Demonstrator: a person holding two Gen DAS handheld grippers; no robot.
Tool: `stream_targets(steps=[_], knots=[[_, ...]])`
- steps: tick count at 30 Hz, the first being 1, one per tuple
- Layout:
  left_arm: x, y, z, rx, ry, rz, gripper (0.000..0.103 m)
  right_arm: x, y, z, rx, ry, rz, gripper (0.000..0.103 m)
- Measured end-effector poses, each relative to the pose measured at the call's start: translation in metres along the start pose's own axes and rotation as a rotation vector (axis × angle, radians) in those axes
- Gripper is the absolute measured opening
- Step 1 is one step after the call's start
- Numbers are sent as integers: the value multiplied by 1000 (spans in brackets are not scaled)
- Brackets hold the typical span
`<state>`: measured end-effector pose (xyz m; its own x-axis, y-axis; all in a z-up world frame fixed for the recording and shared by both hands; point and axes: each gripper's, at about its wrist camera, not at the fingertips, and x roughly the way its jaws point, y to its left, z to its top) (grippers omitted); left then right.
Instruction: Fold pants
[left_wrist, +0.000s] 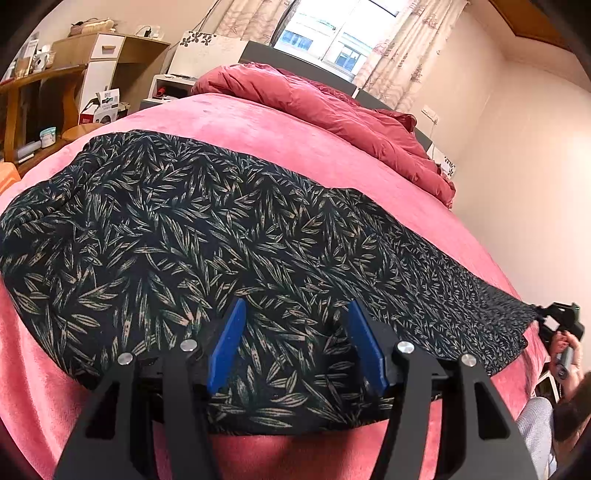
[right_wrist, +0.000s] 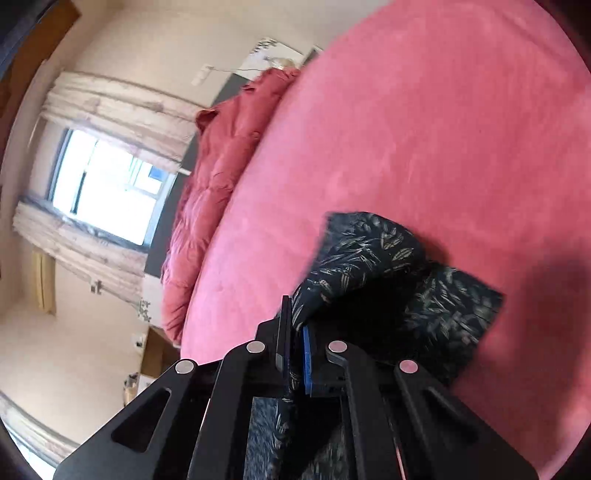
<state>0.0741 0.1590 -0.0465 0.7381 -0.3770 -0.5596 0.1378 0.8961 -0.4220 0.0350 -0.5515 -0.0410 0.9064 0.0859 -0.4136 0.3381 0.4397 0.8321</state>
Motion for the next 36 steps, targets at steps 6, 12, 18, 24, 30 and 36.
stream_targets(steps=[6, 12, 18, 24, 30, 36], knots=[[-3, 8, 3, -4, 10, -22, 58, -5, -27, -7, 33, 82, -125, 4], [-5, 2, 5, 65, 32, 7, 61, 14, -63, -11, 101, 120, -206, 4], [-3, -55, 5, 217, 70, -103, 65, 1, -42, -13, 30, 137, -132, 24], [43, -154, -17, 502, 233, -219, 70, 18, -48, -26, 84, 247, -130, 29], [73, -211, -49, 726, 338, -251, 70, 20, -44, -38, 26, 253, -112, 20], [84, -217, -52, 704, 355, -272, 45, 19, -57, -39, 49, 256, -106, 6]])
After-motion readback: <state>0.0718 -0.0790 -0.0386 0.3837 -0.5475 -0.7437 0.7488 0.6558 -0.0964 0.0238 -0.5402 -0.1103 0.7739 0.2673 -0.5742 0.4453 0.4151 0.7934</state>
